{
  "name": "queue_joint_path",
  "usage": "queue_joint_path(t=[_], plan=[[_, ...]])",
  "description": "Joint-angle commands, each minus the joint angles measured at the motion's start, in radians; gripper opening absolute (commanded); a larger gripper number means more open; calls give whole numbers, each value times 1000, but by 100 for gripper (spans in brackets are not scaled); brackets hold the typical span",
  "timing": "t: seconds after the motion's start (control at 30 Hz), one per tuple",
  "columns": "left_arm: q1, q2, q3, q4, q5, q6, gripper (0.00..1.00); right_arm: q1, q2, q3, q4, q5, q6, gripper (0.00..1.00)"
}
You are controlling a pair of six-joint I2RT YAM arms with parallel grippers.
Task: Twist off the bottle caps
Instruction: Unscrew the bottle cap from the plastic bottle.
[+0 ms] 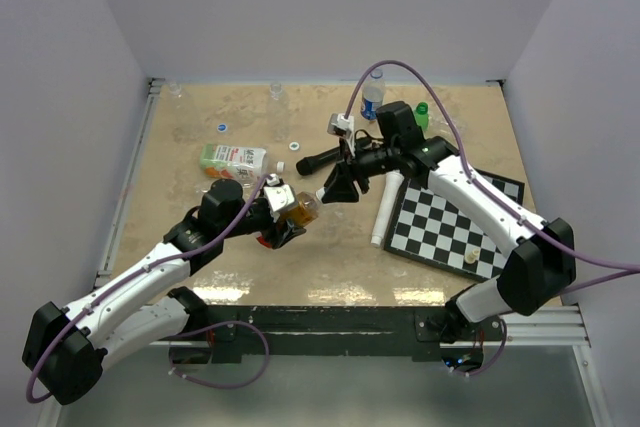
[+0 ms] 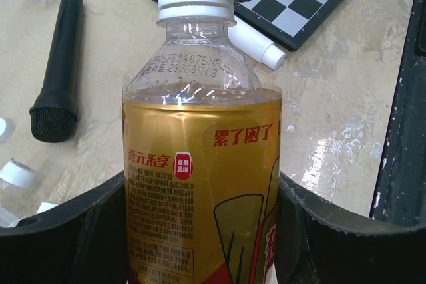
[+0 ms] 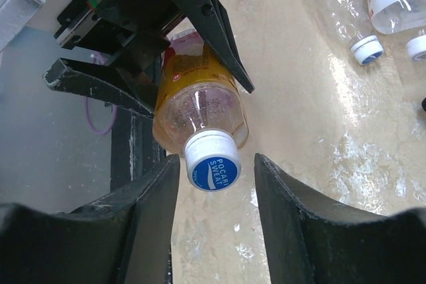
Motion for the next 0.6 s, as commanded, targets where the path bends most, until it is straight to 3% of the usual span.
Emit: queue_joint_path(t=[0.0, 0.07, 0.23, 0.37, 0.5, 0.57], plan=[[2, -4, 14, 22, -1, -10, 0, 7, 0, 39, -10, -12, -24, 52], [2, -2, 14, 22, -1, -10, 0, 10, 4, 48, -33, -20, -47, 44], [2, -1, 14, 22, -1, -10, 0, 10, 4, 82, -84, -30, -123, 1], [1, -2, 14, 22, 2, -8, 0, 10, 20, 129, -194, -73, -320, 0], [2, -4, 14, 24, 8, -11, 0, 16, 112, 282, -627, -107, -933, 0], [2, -4, 14, 24, 13, -11, 0, 27, 130, 309, -674, -55, -1069, 0]])
